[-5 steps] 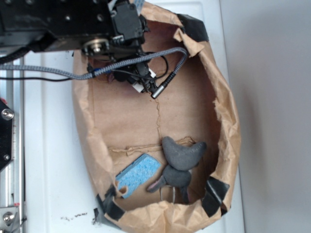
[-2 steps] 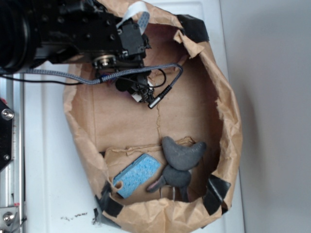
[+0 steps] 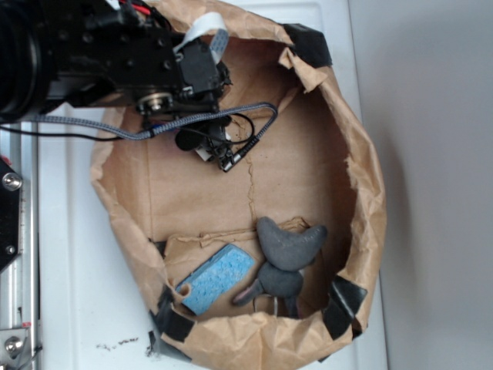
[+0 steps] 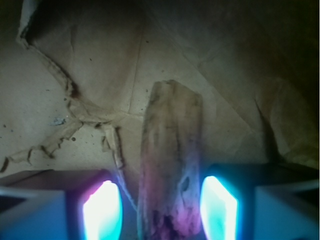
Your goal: Grab the wood chip.
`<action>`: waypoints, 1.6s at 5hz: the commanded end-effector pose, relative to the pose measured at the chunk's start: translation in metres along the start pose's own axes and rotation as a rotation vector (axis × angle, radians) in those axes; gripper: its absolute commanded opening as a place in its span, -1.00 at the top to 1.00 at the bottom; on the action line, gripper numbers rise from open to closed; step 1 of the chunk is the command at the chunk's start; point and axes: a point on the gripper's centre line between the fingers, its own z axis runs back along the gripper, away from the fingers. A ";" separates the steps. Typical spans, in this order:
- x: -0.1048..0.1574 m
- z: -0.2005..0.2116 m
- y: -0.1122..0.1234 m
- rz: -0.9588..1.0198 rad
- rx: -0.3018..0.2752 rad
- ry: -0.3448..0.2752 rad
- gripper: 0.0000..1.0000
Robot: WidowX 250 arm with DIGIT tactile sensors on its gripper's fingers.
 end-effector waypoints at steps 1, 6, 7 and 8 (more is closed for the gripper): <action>0.010 0.027 -0.002 0.033 -0.026 -0.105 1.00; 0.025 0.173 -0.047 -0.132 -0.184 0.143 1.00; 0.013 0.194 -0.056 -0.349 -0.160 0.127 1.00; 0.008 0.199 -0.061 -0.500 -0.127 0.074 1.00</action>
